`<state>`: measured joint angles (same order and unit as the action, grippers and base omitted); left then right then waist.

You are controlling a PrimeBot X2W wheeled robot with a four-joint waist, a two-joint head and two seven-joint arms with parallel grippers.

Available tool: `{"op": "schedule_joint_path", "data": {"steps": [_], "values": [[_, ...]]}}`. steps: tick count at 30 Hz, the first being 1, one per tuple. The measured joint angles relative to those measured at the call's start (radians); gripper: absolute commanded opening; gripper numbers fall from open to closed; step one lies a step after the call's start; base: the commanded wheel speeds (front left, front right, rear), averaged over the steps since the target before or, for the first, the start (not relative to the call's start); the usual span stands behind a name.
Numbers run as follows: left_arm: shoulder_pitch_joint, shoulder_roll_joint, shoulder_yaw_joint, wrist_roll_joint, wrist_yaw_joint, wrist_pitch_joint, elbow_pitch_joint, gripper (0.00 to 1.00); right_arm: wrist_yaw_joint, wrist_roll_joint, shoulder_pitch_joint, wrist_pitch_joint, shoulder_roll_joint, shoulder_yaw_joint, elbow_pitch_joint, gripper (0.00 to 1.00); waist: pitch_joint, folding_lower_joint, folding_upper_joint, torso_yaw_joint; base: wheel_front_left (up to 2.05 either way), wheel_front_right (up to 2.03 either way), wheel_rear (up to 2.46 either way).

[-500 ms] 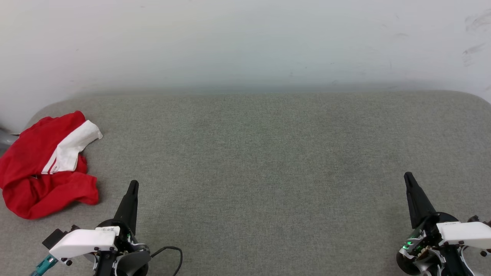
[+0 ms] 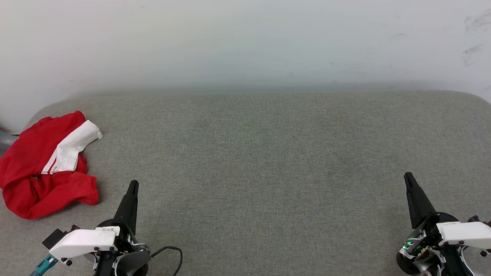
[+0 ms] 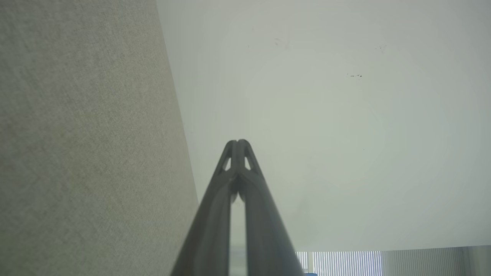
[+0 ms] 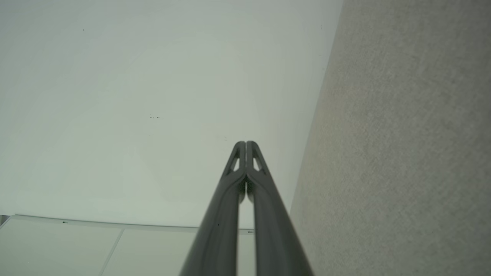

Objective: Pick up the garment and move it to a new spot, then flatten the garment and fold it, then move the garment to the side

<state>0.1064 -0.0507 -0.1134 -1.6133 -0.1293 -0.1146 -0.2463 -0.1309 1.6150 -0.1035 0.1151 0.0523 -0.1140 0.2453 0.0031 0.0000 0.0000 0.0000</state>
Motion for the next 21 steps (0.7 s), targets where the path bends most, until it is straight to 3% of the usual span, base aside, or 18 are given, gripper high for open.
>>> {"op": "schedule_joint_path", "data": {"steps": [3,4,12,21], "values": [[-0.001,0.0,0.0,0.0,0.001,0.0,-0.002,0.0,0.0,0.0,0.001,0.0,0.0,0.0,0.002,0.0,0.0,0.0,0.0,0.0,0.0,0.0,0.0],[-0.004,0.001,0.002,0.0,0.001,0.0,-0.009,1.0,0.0,0.0,0.005,0.0,0.0,0.0,0.008,1.0,0.0,0.0,0.0,0.0,0.0,0.0,0.0],[-0.042,0.004,0.012,0.012,0.002,0.026,-0.026,1.0,0.0,-0.015,0.045,-0.024,-0.002,0.004,0.036,1.0,0.001,0.0,0.0,0.0,0.0,0.0,0.0],[-0.042,0.003,0.002,0.126,0.007,0.067,-0.004,1.0,0.0,-0.132,0.048,-0.067,-0.002,-0.009,-0.001,1.0,0.004,0.0,0.0,0.0,0.0,0.0,0.0]]}}
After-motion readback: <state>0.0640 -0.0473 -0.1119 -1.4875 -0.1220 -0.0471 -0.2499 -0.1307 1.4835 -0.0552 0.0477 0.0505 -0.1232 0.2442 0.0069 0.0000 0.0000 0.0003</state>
